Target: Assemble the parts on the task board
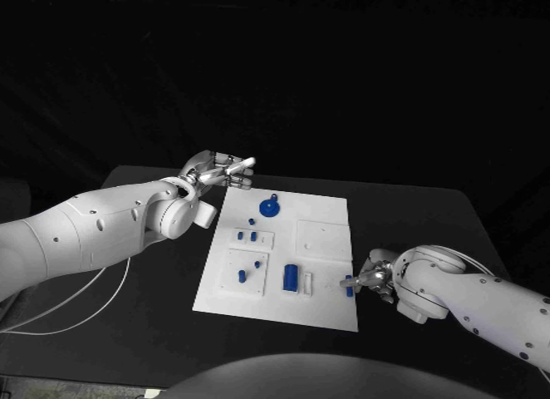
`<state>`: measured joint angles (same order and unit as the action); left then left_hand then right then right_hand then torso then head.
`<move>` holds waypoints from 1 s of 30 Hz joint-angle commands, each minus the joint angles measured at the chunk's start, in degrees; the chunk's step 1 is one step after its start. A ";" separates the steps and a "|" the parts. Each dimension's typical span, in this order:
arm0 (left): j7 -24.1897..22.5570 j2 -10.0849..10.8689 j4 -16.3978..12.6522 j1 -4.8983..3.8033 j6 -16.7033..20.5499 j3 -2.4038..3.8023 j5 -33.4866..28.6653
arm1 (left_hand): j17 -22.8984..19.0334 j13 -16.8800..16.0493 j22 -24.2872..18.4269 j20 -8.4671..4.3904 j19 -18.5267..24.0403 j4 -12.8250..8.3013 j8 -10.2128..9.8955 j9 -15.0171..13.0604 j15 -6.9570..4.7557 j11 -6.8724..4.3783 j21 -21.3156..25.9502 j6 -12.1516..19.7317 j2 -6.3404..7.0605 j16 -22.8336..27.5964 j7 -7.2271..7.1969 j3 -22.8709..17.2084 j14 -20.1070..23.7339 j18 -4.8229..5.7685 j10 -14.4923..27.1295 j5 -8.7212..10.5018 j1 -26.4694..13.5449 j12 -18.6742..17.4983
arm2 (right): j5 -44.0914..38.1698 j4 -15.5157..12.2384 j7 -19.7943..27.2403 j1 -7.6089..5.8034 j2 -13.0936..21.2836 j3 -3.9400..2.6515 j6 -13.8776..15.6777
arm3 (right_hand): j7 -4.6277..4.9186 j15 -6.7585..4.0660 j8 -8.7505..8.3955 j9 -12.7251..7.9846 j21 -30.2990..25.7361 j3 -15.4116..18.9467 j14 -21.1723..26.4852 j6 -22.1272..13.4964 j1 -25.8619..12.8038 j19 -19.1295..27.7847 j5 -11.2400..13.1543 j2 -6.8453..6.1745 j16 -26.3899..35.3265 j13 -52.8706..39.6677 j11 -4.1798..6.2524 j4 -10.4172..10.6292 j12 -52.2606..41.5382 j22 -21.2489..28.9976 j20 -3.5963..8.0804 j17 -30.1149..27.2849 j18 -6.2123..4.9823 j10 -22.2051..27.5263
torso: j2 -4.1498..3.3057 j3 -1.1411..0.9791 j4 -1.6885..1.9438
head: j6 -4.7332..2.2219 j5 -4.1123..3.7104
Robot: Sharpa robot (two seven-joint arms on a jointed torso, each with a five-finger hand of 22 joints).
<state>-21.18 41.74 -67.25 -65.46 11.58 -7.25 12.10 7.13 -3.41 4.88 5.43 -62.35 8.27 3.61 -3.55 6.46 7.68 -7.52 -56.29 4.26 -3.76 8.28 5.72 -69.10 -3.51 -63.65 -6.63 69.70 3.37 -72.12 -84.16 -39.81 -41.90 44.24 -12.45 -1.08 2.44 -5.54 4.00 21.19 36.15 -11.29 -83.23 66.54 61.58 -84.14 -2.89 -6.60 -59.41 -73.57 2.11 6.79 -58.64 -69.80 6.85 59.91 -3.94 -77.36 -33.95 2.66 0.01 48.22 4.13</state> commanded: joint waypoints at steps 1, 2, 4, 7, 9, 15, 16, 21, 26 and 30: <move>-0.26 -0.09 -0.19 -0.03 -0.53 0.03 -0.02 | 0.06 -0.08 0.04 -0.05 0.36 0.08 0.22 -0.08 -0.29 -0.09 0.00 -0.10 -0.24 0.22 0.25 -0.04 0.05 -0.04 -0.34 0.36 0.00 0.01 | -1.78 0.41 0.03 0.19 -0.60 0.20 0.58 | -0.04 0.10 -0.28 -0.09 0.09 -0.90 -0.04 0.43 1.95 -2.63 0.11 1.38 0.13 -0.08 0.19 -1.93 0.21 0.00 0.00 0.01 0.03 -0.24 | 0.03 0.01 -0.08 | -0.03 0.11; -0.24 -0.10 -0.19 -0.03 -0.55 0.03 -0.02 | 0.06 -0.08 0.04 -0.05 0.36 0.08 0.22 -0.08 -0.29 -0.09 0.00 -0.10 -0.24 0.22 0.25 -0.04 0.05 -0.04 -0.34 0.36 0.00 0.01 | -1.86 0.55 0.04 0.20 -0.70 0.25 0.58 | -0.02 0.06 -0.31 -0.10 0.12 -1.50 -0.03 0.45 2.81 -2.64 0.11 1.90 0.21 -0.08 0.24 -2.99 0.23 -0.01 0.02 -0.05 0.06 -0.23 | 0.03 0.01 -0.08 | -0.01 0.15; -0.22 -0.11 -0.19 -0.03 -0.60 0.02 -0.02 | 0.06 -0.08 0.04 -0.05 0.36 0.08 0.22 -0.08 -0.29 -0.09 0.00 -0.10 -0.24 0.22 0.25 -0.04 0.05 -0.04 -0.34 0.36 0.00 0.01 | -1.99 0.81 0.03 0.22 -0.85 0.37 0.53 | -0.33 0.01 -0.34 -0.15 0.17 -2.90 -0.05 0.53 4.65 -2.64 0.10 3.14 0.24 -0.09 0.40 -5.38 0.27 -0.03 0.05 -0.05 0.12 -0.21 | 0.03 0.00 -0.07 | 0.03 0.18; -0.17 -0.10 -0.20 -0.03 -0.64 0.02 -0.02 | 0.07 -0.08 0.04 -0.05 0.36 0.29 0.22 -0.08 -0.29 -0.09 -0.01 -0.05 -0.17 0.21 0.24 -0.11 0.06 -0.05 -0.31 0.46 0.06 0.02 | -2.16 1.11 0.04 0.24 -0.96 0.52 0.51 | -0.32 0.22 -0.41 -0.44 0.02 -6.54 -0.12 0.79 2.23 -2.61 -0.08 6.03 0.45 -0.20 0.23 -14.74 0.19 0.02 -0.10 -0.36 0.23 0.03 | 0.05 0.02 -0.07 | 0.06 0.12; -0.14 -0.08 -0.19 -0.03 -0.67 0.01 -0.02 | 0.07 -0.08 0.04 -0.05 0.36 0.32 0.22 -0.08 -0.29 -0.09 -0.02 -0.03 -0.16 0.21 0.24 -0.12 0.06 -0.05 -0.30 0.47 0.06 0.02 | -2.23 1.26 0.06 0.26 -1.00 0.61 0.58 | -0.49 0.01 -0.33 -0.28 0.09 -8.15 -0.13 0.94 3.19 -2.61 -0.25 7.30 0.41 -0.19 0.52 -16.94 0.14 -0.02 -0.04 -0.40 0.19 0.05 | 0.05 0.01 -0.08 | 0.06 0.15; -0.05 -0.06 -0.20 -0.03 -0.75 0.01 -0.02 | 0.07 -0.08 0.04 -0.05 0.36 0.32 0.22 -0.08 -0.29 -0.09 -0.02 -0.03 -0.16 0.21 0.24 -0.12 0.06 -0.05 -0.30 0.47 0.06 0.02 | -2.31 1.47 0.24 0.28 -1.03 0.71 1.13 | 0.05 0.21 -0.21 2.38 0.26 -12.54 -0.08 1.08 3.55 -2.56 -4.00 8.50 0.48 0.10 0.31 -21.88 0.36 -0.23 -0.20 -0.70 0.28 0.17 | 0.04 0.00 -0.11 | 0.05 0.11; -0.04 -0.06 -0.20 -0.03 -0.76 0.01 -0.02 | 0.07 -0.08 0.04 -0.05 0.36 0.32 0.22 -0.08 -0.29 -0.09 -0.02 -0.03 -0.16 0.21 0.24 -0.12 0.06 -0.05 -0.30 0.47 0.06 0.02 | -2.31 1.48 0.30 0.28 -1.01 0.72 1.33 | 0.09 0.22 -0.24 3.12 0.30 -13.30 -0.08 0.95 3.27 -2.57 -4.08 8.66 0.44 0.14 0.28 -22.45 0.34 -0.29 -0.23 -0.75 0.25 0.15 | 0.05 0.00 -0.10 | 0.05 0.12; 0.07 0.05 -0.23 -0.03 -0.77 0.00 -0.01 | 0.07 -0.08 0.03 -0.04 0.38 0.48 0.21 -0.08 -0.27 -0.06 -0.01 0.06 -0.13 0.22 0.26 -0.17 0.09 -0.05 -0.23 0.49 0.10 0.01 | -1.87 1.08 0.74 0.29 -0.60 0.74 2.93 | -0.05 0.18 -0.28 6.59 0.51 -16.68 -0.05 1.23 1.93 -2.61 -3.97 7.99 0.38 0.38 0.49 -22.73 0.24 -0.58 -0.22 -1.17 0.30 -0.15 | 0.02 -0.02 -0.12 | 0.09 0.10; 0.15 0.14 -0.23 -0.03 -0.79 -0.01 0.02 | 0.07 -0.08 0.03 -0.04 0.38 0.48 0.21 -0.08 -0.27 -0.06 -0.01 0.06 -0.13 0.22 0.26 -0.17 0.09 -0.05 -0.23 0.49 0.10 0.01 | -0.96 -0.15 1.10 0.29 0.64 0.39 4.15 | -0.11 0.18 -0.26 7.22 0.37 -16.84 0.02 1.35 1.90 -2.59 -4.34 7.71 0.48 0.50 0.47 -22.77 0.38 -0.56 -0.21 -1.41 0.30 -0.10 | 0.07 0.00 -0.11 | 0.04 0.14; 0.19 0.18 -0.19 -0.03 -0.78 -0.01 0.03 | 0.08 -0.08 0.03 -0.04 0.39 0.69 0.21 -0.08 -0.27 -0.04 -0.02 0.13 -0.12 0.22 0.29 -0.19 0.08 -0.06 -0.16 0.46 0.05 0.01 | -0.31 -1.31 1.42 0.28 1.78 -1.24 4.89 | -0.14 0.19 -0.25 7.42 0.34 -16.81 0.02 1.53 2.06 -2.59 -4.48 7.52 0.60 0.65 0.47 -22.85 0.56 -0.56 -0.22 -1.60 0.33 -0.12 | 0.08 0.03 -0.15 | 0.04 0.11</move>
<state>-20.79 41.97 -67.31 -65.46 11.52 -7.30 12.10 7.13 -3.41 4.88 5.42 -62.35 8.58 3.61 -3.55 6.46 7.68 -7.52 -56.29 4.26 -3.76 8.28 5.62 -69.10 -3.51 -63.65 -6.37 69.71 3.37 -72.96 -85.03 -38.95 -41.55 45.90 -13.56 2.42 2.27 -5.38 3.49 28.28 36.39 -20.59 -83.08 67.56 63.43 -84.14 -7.13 0.86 -59.18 -73.01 2.52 -8.62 -58.47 -70.33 6.85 58.38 -3.92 -77.03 -33.89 2.66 -0.13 48.26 4.24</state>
